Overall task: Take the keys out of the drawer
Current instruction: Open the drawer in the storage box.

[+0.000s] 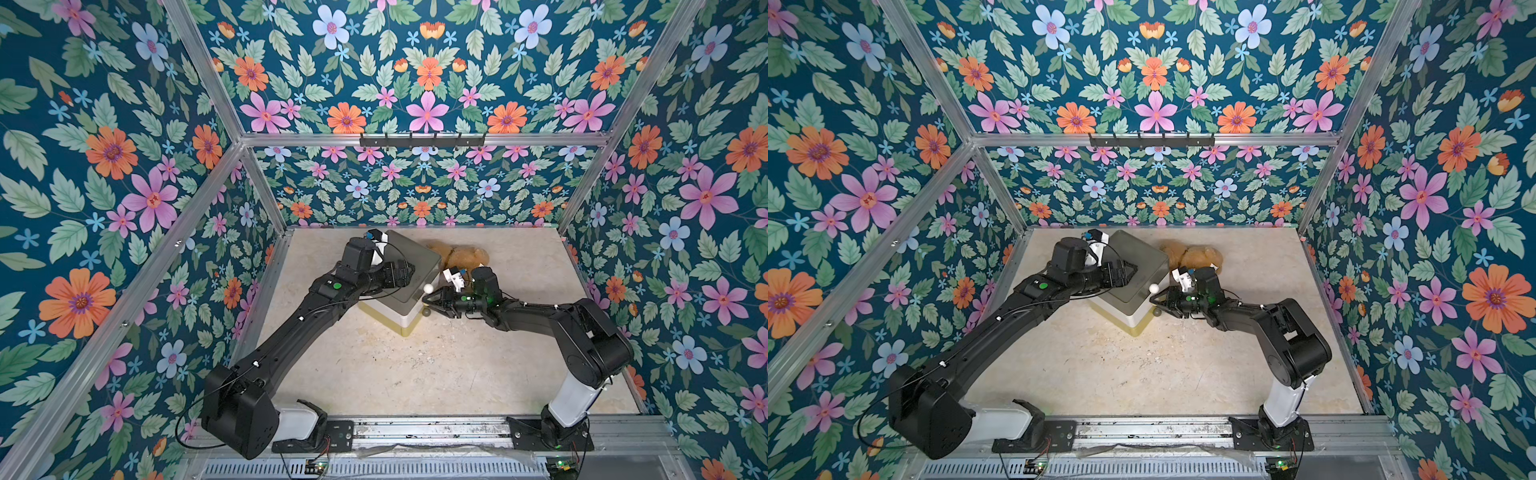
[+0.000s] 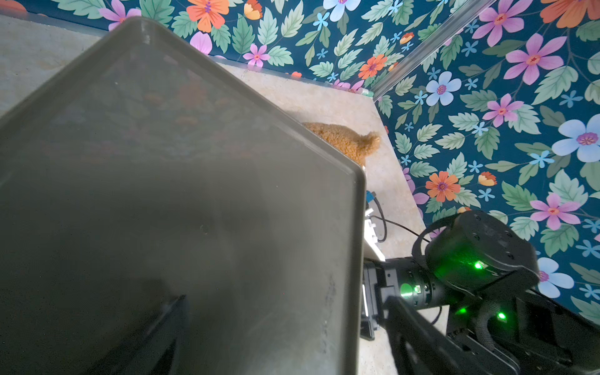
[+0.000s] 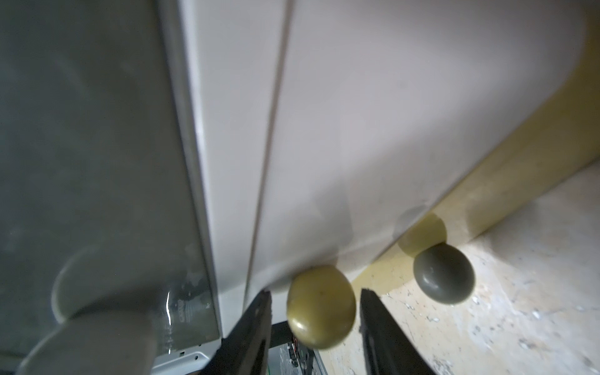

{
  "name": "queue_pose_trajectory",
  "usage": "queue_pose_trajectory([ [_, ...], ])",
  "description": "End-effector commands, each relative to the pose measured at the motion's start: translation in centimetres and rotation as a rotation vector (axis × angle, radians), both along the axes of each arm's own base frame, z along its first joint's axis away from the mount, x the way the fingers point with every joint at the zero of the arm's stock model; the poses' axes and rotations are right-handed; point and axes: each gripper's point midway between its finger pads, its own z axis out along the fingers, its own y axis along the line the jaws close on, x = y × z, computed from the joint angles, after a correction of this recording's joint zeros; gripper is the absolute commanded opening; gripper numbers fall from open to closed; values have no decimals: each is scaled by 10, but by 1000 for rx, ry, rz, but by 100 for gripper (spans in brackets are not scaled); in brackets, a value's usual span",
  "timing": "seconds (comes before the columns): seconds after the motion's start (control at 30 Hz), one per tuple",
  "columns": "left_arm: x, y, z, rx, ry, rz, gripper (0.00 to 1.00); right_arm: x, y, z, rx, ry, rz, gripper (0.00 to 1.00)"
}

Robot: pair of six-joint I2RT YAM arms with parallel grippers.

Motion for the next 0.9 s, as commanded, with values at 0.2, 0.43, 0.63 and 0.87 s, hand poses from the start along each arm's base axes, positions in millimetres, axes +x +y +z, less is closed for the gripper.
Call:
queue_pose_trajectory([
  [0.2, -9, 7, -20, 42, 85, 12, 99, 5, 3, 9, 23, -34, -8, 35],
  [0.43, -9, 6, -21, 40, 83, 11, 99, 3, 1, 10, 17, -32, -14, 23],
  [0.63, -8, 4, -25, 46, 100, 6, 99, 3, -8, 13, 2, -45, -29, 21],
  [0.87, -8, 6, -26, 55, 107, 11, 99, -1, -14, 12, -42, -43, -25, 19],
])
